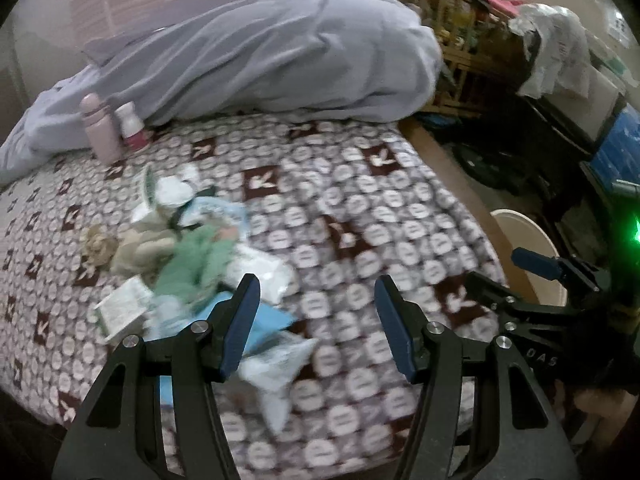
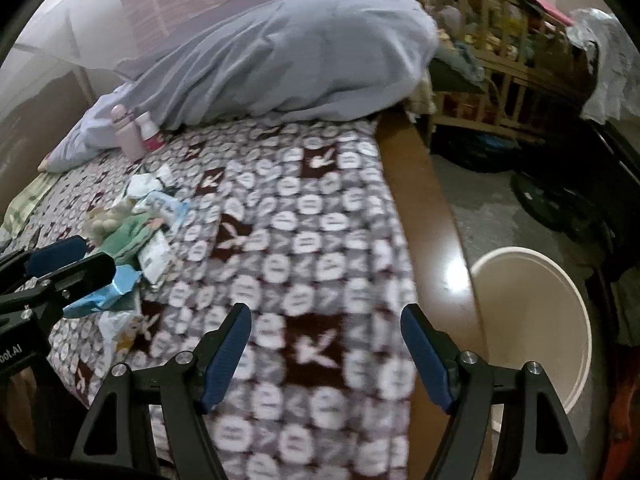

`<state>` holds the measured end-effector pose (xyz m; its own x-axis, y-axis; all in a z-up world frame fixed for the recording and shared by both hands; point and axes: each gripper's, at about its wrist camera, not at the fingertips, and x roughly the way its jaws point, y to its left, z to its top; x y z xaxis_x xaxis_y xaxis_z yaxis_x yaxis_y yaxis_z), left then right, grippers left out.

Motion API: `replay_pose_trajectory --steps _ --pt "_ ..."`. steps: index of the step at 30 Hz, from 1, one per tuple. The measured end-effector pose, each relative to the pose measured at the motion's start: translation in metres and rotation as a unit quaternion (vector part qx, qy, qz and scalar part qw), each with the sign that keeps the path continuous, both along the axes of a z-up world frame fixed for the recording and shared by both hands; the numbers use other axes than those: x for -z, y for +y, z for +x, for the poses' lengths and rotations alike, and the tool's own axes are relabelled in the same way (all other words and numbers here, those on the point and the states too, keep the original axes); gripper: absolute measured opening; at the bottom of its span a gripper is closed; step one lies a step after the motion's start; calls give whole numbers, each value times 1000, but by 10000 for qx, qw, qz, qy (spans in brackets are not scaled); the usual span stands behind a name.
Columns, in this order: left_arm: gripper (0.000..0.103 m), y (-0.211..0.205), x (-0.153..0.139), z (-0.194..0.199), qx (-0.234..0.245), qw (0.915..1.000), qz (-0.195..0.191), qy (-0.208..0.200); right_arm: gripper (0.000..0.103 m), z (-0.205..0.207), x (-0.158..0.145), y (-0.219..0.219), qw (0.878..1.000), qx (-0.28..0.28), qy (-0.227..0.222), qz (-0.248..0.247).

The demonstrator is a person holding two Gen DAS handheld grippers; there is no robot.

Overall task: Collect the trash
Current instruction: 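Bring both open tools back over the trash pile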

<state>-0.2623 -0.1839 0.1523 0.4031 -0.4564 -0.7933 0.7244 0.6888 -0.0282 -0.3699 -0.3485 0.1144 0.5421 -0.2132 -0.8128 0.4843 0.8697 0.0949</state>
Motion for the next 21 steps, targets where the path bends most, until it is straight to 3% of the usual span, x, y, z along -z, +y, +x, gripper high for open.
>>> replay_pose_trajectory --steps 10,17,21 --pt "58 67 10 39 -591 9980 221 33 75 33 2 32 9989 -449 -8 113" --pt "58 110 21 67 -982 9944 297 254 75 53 8 51 9973 -713 74 127" --pt "58 115 27 76 -963 9938 224 514 75 61 8 61 9957 -889 16 277"
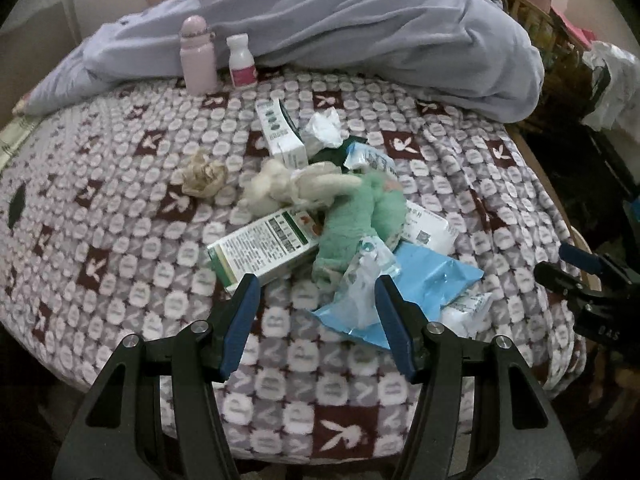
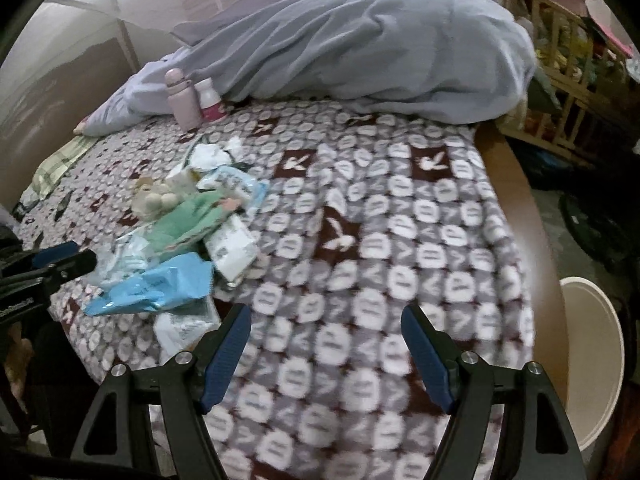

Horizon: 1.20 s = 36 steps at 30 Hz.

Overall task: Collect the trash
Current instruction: 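Bring both open tools back over the trash pile, then grasp the clear plastic bag with the left tool while the right tool grasps the green towel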

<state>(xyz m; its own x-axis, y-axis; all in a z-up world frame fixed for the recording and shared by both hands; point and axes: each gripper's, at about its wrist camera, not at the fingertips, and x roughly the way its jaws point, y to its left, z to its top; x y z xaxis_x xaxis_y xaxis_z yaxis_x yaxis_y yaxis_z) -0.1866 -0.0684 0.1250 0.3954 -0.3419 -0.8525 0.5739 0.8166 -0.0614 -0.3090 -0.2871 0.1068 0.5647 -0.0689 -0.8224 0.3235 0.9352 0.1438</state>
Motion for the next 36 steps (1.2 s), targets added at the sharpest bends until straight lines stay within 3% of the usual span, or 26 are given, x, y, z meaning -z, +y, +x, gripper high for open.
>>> replay_pose_trajectory --steps 9,10,12,15,23,29,36 --pt "56 -24 15 10 458 9978 -257 405 75 20 3 18 9995 -297 72 25" --pt "52 -26 16 10 534 9973 -274 429 75 21 5 18 9995 -306 77 55" --pt "22 -32 21 9 715 9961 -191 489 75 24 6 20 9993 -339 76 117" --pt "13 -28 23 11 763 9950 -212 605 75 31 8 24 9987 -441 98 241" --pt "12 8 -7 29 427 9982 -407 115 75 61 10 47 9965 -763 118 309" --pt "12 29 -2 43 121 9997 -235 1 75 100 13 61 9931 -893 143 740" --pt "12 43 3 48 -17 9997 -210 -102 75 152 41 80 9882 -902 548 1107"
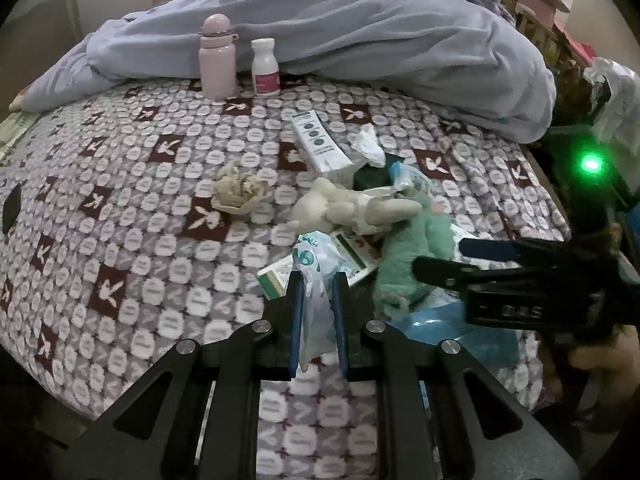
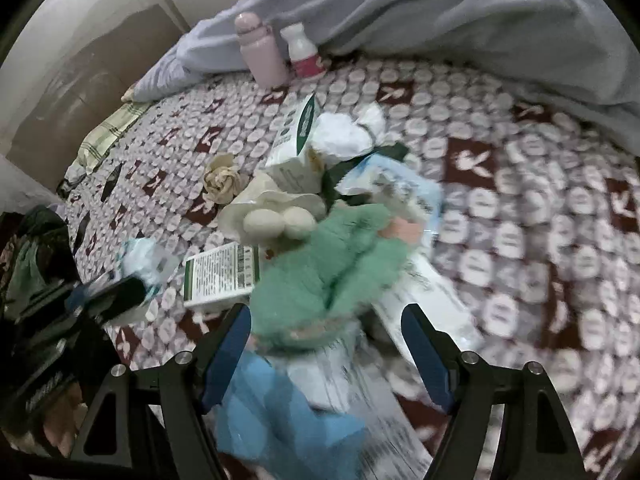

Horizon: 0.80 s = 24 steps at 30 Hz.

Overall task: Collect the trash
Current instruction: 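Grasp the clear plastic bag with the left tool while the right tool grasps the green towel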

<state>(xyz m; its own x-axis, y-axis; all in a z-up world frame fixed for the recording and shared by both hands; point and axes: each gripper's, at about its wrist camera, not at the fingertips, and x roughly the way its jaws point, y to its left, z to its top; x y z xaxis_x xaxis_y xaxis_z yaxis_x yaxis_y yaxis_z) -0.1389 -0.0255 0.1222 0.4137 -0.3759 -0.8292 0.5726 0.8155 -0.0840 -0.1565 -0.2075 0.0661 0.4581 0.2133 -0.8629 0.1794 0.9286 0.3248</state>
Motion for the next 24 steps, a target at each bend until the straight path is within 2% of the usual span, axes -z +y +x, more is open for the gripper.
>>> replay_pose_trajectory --steps 3,6,7,14,24 --pt "12 0 4 4 -39 10000 -5 51 75 11 14 6 9998 -81 96 180" --pt "12 -1 6 5 -74 9999 -32 101 49 10 20 9 9997 -69 -80 221" --pt "12 -3 7 5 -79 9999 -48 120 47 6 17 9 9996 -42 -186 218" --pt "12 -24 2 -2 36 9997 -174 137 45 -22 -29 -9 9967 26 -744 -337" --pt "12 -65 -7 -19 353 9982 -392 270 45 -61 -49 -46 9942 243 -844 -616"
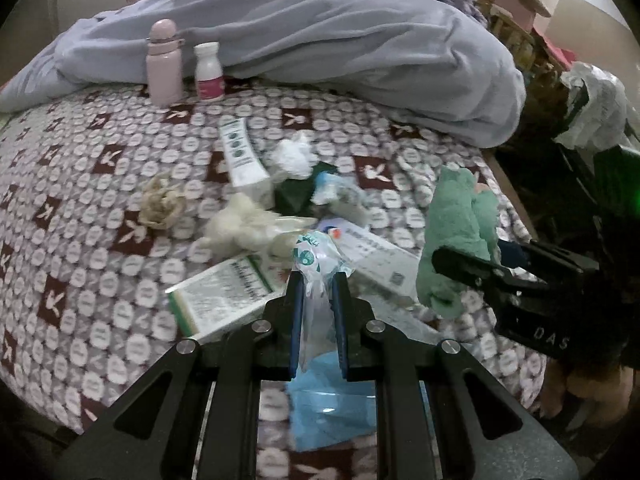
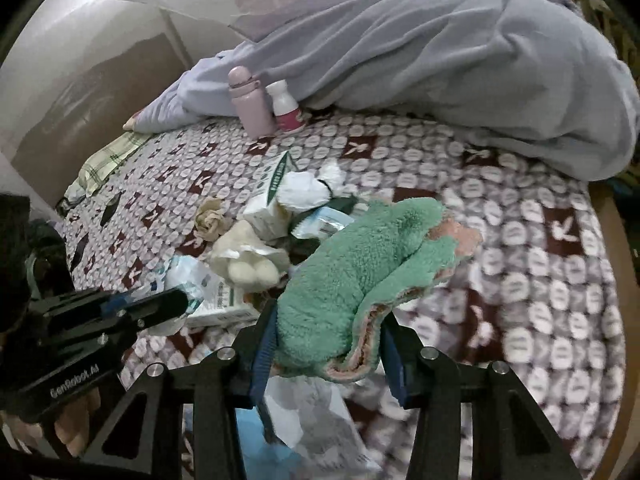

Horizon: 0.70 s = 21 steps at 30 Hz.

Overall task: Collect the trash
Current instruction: 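Grasp the clear plastic bag with the left tool while the right tool grasps the green towel, then carry the bag and towel over the white bucket and open both tools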

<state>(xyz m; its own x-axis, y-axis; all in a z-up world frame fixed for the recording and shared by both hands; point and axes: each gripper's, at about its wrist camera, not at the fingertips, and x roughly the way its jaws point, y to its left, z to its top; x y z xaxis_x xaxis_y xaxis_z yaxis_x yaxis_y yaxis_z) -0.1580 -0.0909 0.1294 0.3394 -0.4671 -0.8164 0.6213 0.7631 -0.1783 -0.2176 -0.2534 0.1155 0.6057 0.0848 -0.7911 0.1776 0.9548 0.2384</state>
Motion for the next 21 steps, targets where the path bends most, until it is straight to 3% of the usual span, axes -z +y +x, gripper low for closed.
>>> replay_pose_trajectory --steps 21 --pt "12 -92 -6 -56 767 9970 113 13 46 -88 -3 -62 9978 520 129 -394"
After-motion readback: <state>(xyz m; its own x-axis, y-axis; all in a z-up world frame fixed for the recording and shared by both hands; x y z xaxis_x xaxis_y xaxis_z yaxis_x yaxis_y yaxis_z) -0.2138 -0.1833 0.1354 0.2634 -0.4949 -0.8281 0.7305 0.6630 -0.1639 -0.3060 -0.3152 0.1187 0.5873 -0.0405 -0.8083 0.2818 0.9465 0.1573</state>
